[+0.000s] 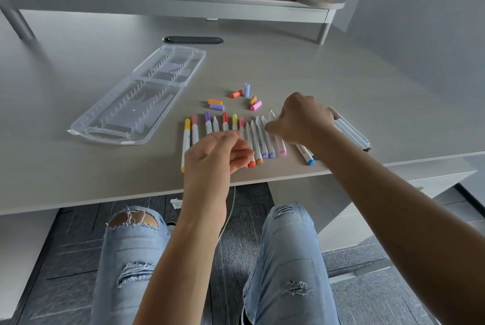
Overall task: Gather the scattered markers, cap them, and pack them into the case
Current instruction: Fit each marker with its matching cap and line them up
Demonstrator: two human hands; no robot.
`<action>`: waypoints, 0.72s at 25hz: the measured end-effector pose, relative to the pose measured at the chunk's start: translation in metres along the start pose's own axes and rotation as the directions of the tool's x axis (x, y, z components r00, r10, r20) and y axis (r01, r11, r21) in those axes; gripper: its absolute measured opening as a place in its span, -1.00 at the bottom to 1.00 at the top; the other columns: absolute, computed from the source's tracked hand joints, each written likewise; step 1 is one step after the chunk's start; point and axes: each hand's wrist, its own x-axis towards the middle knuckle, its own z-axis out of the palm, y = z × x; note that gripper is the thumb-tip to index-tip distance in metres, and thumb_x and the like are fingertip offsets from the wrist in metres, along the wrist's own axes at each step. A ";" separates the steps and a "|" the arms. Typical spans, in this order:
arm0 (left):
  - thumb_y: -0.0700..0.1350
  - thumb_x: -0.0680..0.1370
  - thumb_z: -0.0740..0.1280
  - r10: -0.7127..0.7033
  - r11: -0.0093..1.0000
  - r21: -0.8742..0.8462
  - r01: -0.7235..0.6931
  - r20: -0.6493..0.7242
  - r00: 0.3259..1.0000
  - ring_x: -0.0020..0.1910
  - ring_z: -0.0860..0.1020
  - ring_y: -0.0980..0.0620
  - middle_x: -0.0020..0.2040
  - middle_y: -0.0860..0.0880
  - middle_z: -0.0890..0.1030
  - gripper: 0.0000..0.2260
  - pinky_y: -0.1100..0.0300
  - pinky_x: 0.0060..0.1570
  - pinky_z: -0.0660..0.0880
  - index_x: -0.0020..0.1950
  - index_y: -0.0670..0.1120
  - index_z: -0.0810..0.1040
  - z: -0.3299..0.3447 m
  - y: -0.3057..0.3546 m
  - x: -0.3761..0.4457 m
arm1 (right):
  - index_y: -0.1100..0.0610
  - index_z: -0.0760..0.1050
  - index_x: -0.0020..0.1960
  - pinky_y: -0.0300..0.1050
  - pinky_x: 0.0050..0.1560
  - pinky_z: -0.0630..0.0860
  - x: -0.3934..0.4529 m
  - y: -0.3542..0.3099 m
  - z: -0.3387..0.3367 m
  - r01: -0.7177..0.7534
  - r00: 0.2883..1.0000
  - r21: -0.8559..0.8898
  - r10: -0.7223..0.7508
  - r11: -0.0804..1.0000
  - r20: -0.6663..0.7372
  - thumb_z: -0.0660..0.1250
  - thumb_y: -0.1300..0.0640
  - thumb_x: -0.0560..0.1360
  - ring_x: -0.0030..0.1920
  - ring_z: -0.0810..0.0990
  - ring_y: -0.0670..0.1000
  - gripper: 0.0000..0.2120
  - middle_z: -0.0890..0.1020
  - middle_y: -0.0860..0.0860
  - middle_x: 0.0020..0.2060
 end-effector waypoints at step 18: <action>-0.38 0.56 0.24 -0.161 0.985 -0.055 0.166 0.081 0.984 -0.21 0.73 -0.19 -0.26 -0.18 0.63 -0.90 -0.05 0.01 0.58 -0.04 -0.27 0.54 0.029 0.005 0.025 | 0.13 0.69 -0.13 -0.01 -0.17 0.60 0.050 0.007 0.008 0.006 1.000 0.402 -0.005 0.915 -0.003 0.46 -0.05 0.51 -0.20 0.64 0.10 -0.77 0.72 0.02 -0.21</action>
